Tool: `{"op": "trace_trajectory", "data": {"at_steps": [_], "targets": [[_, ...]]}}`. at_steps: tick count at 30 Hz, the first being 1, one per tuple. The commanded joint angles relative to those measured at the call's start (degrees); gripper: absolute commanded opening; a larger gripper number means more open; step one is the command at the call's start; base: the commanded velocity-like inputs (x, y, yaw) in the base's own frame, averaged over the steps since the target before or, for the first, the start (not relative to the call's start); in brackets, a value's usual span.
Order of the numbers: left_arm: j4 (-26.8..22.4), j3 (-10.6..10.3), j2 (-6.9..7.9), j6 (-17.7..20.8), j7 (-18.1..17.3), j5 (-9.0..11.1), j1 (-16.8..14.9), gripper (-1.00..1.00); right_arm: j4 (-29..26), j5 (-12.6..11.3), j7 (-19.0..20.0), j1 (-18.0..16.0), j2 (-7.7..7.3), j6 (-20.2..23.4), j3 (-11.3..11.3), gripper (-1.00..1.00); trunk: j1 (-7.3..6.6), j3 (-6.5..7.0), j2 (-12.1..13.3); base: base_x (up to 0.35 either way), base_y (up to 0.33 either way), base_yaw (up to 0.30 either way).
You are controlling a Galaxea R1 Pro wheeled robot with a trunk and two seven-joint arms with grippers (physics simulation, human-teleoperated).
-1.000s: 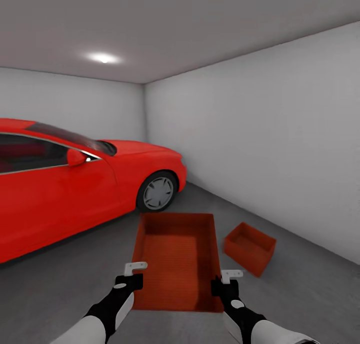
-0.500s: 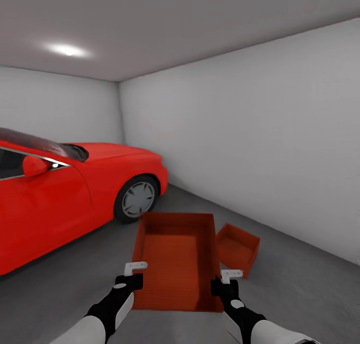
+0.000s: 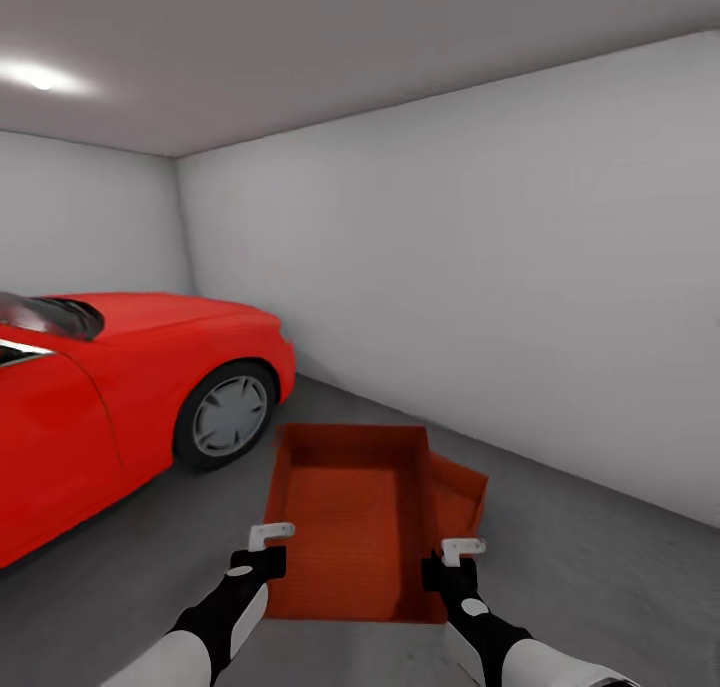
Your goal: Move the two storage containers from the living room to the garage. In the garage, place one container on the floor and stack the other container on top of it (either order is fine).
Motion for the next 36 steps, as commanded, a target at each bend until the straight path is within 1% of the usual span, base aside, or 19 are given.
{"op": "trace_trajectory", "data": {"at_steps": [1, 36], "targets": [[-0.1, 0.7, -0.07, 0.4, 0.5, 0.0, 0.0, -1.0, 0.0, -0.5, 0.0, -0.1, 0.05, -0.3, -0.3, -1.0, 0.05, -0.1, -0.1, 0.315, 0.08, -0.28], [0.0, 0.6, -0.07, 0.4, 0.5, 0.0, 0.0, -1.0, 0.0, -0.5, 0.0, -0.1, 0.02, -0.3, -0.3, -1.0, 0.05, -0.1, -0.1, 0.316, 0.087, -0.28]]}}
